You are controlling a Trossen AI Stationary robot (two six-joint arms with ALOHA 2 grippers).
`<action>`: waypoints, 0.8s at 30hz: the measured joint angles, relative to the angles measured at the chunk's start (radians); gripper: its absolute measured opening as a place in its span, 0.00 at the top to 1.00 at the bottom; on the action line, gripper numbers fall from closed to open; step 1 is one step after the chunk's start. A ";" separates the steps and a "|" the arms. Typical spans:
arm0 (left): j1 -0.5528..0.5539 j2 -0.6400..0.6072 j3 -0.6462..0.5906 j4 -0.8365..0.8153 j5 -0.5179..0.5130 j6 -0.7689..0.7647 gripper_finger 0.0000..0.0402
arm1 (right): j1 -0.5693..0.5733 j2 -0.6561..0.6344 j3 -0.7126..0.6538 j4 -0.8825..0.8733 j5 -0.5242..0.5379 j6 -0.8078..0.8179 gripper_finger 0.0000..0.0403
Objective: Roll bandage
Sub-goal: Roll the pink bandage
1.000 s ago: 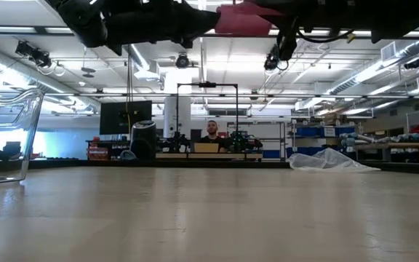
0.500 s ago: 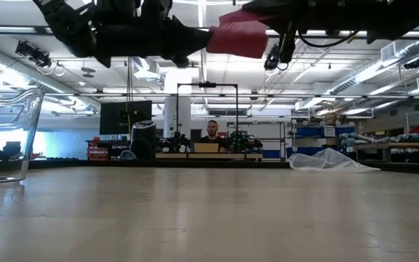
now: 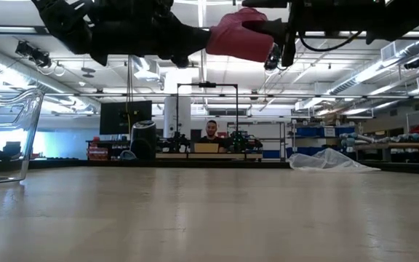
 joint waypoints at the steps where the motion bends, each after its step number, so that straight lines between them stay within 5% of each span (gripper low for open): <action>1: -0.003 0.000 0.000 0.000 -0.001 -0.006 0.95 | 0.002 0.000 0.000 0.002 0.001 0.002 0.57; 17: -0.047 0.000 0.000 -0.005 0.066 -0.136 0.95 | 0.046 0.000 0.000 -0.003 -0.003 -0.073 0.44; 24: -0.070 0.000 0.002 -0.004 0.070 -0.213 0.95 | 0.033 0.000 0.000 -0.001 -0.001 0.023 0.45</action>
